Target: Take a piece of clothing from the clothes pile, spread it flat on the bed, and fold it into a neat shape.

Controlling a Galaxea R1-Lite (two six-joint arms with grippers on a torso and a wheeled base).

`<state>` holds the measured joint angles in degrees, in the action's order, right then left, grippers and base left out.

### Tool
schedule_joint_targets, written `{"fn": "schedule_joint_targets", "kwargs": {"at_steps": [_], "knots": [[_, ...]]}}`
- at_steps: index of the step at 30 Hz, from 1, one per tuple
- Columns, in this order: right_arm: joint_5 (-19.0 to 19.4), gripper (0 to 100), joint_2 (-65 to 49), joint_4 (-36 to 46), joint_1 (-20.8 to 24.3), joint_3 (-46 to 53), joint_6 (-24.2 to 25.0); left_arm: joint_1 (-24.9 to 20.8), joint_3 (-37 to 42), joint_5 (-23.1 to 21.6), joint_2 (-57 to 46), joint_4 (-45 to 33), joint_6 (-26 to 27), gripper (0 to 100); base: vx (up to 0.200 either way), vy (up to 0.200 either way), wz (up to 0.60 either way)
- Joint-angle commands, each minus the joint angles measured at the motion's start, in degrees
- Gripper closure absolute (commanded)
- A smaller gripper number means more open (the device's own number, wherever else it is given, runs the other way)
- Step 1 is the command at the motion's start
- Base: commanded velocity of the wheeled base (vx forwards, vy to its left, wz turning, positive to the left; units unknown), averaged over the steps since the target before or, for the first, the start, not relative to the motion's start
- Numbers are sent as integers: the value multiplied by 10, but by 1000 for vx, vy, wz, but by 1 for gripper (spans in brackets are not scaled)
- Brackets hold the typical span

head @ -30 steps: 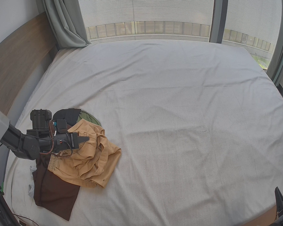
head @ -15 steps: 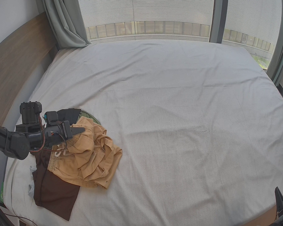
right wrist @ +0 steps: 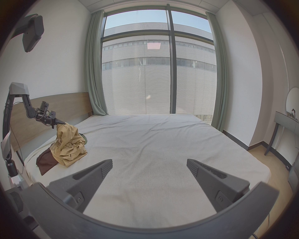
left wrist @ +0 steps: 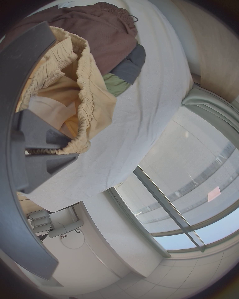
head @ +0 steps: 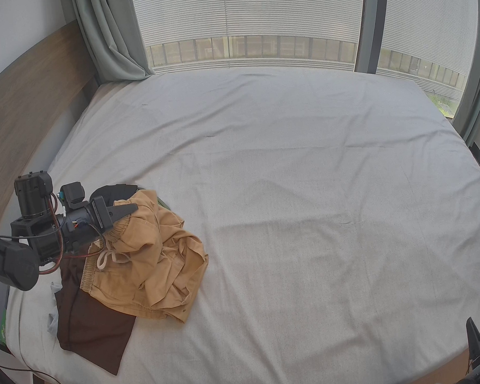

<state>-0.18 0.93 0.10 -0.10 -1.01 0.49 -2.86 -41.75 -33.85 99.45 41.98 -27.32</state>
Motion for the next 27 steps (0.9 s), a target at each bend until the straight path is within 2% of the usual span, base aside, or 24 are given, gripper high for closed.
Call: {"fn": "schedule_joint_targets", "kwargs": {"at_steps": [1, 12, 17, 22, 27], "knots": [[0, 0, -9, 0, 0, 9, 0, -2, 40, -2, -11, 37, -5, 100, 0, 0, 0], [0, 0, -9, 0, 0, 9, 0, -3, 50, -2, -26, 41, -14, 100, 0, 0, 0], [0, 0, -9, 0, 0, 9, 0, -17, 58, 2, -28, 44, -23, 100, 0, 0, 0], [0, 0, -9, 0, 0, 9, 0, -28, 59, 4, -53, 45, -54, 100, 0, 0, 0], [0, 0, -9, 0, 0, 9, 1, -52, 54, 38, -71, 49, -106, 100, 0, 0, 0]]}}
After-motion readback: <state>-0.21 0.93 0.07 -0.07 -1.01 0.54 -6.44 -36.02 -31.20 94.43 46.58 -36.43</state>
